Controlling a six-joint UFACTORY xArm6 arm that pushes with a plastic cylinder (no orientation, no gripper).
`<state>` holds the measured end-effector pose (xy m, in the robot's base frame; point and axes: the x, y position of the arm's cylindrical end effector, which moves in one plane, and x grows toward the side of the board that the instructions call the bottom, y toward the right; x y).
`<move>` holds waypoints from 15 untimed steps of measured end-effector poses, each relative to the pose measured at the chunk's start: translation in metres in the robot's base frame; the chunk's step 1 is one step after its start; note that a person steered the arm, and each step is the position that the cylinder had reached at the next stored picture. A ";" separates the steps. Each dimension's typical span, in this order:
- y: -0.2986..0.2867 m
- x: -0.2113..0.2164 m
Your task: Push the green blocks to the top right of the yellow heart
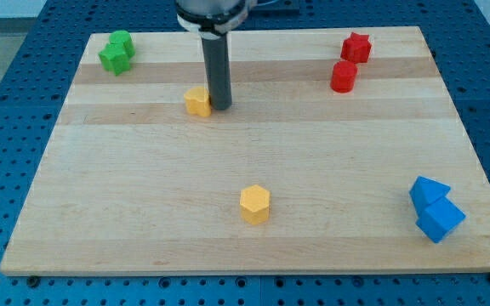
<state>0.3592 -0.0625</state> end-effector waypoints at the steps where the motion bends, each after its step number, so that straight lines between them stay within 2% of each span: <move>1: -0.045 -0.008; 2: -0.087 -0.012; 3: -0.117 -0.045; 4: -0.160 -0.054; 6: -0.242 -0.050; 8: -0.242 -0.069; 9: -0.242 -0.109; 10: -0.238 -0.119; 12: -0.210 -0.100; 14: -0.142 -0.090; 15: -0.099 -0.067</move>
<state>0.2921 -0.1611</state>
